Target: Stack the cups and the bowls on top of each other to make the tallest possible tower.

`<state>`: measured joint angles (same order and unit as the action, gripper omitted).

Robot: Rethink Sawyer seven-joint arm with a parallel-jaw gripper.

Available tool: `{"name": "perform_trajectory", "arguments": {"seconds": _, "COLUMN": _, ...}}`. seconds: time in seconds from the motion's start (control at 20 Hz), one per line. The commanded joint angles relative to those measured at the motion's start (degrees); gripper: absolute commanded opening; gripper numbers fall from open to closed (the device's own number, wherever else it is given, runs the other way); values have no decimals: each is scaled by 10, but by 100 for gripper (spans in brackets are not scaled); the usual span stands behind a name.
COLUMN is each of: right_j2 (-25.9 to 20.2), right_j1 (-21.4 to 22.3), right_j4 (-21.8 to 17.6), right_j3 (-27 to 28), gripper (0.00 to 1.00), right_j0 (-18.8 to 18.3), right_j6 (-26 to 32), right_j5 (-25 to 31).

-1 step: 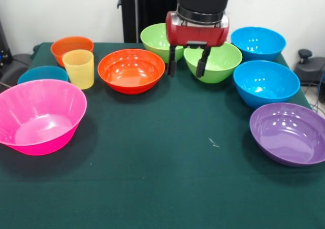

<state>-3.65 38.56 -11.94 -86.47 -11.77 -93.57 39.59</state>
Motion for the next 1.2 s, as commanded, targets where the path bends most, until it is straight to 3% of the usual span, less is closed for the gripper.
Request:
{"name": "perform_trajectory", "arguments": {"seconds": 0.05, "right_j2": -88, "right_j1": -27, "right_j4": -61, "right_j3": 60, "gripper": 100, "right_j0": -10, "right_j6": 170, "right_j5": 94}}
{"name": "perform_trajectory", "arguments": {"seconds": 0.7, "right_j2": -126, "right_j1": -31, "right_j4": -118, "right_j3": 96, "gripper": 100, "right_j0": -31, "right_j6": 192, "right_j5": 129}}
{"name": "perform_trajectory", "arguments": {"seconds": 0.8, "right_j2": -118, "right_j1": -32, "right_j4": -125, "right_j3": 87, "gripper": 100, "right_j0": -30, "right_j6": 170, "right_j5": 129}}
{"name": "perform_trajectory", "arguments": {"seconds": 1.0, "right_j2": -81, "right_j1": -19, "right_j4": -93, "right_j3": 57, "gripper": 100, "right_j0": -21, "right_j6": 43, "right_j5": 138}}
{"name": "perform_trajectory", "arguments": {"seconds": 1.2, "right_j2": -68, "right_j1": 9, "right_j4": -62, "right_j3": 4, "gripper": 100, "right_j0": -27, "right_j6": 4, "right_j5": 158}}
